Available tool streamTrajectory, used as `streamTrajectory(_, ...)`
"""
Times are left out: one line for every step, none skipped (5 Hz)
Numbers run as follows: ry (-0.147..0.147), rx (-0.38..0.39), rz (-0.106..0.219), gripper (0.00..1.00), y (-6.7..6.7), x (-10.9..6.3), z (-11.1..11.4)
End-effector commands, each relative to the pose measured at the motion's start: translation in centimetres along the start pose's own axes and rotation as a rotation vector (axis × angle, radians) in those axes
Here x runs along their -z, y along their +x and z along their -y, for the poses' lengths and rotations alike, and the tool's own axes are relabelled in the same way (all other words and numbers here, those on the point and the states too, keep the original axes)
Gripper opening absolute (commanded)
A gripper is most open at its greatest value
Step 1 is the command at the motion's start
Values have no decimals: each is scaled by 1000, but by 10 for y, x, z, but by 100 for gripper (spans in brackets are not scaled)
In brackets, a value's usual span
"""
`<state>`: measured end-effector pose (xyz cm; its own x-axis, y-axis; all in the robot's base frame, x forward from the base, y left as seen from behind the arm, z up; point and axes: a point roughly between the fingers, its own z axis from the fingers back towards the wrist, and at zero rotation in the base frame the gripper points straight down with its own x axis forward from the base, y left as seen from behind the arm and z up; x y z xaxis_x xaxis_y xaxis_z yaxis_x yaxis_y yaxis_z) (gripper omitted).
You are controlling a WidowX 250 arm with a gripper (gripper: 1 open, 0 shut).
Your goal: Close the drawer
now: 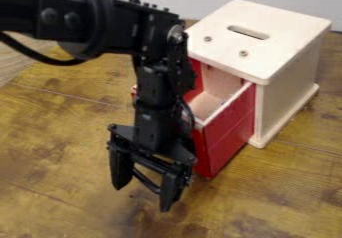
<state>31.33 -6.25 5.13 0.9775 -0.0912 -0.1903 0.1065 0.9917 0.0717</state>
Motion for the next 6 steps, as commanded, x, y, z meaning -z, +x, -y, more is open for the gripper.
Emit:
streamTrajectory(5, 48, 191, 100, 41, -32, 12)
streamTrajectory(7, 54, 201, 100, 49, -33, 15)
streamTrajectory(8, 59, 210, 100, 57, -33, 17)
streamTrajectory(10, 64, 224, 100, 66, -35, 19)
streamTrajectory(12, 66, 237, 100, 75, -36, 20)
streamTrajectory(14, 65, 245, 100, 84, -35, 20)
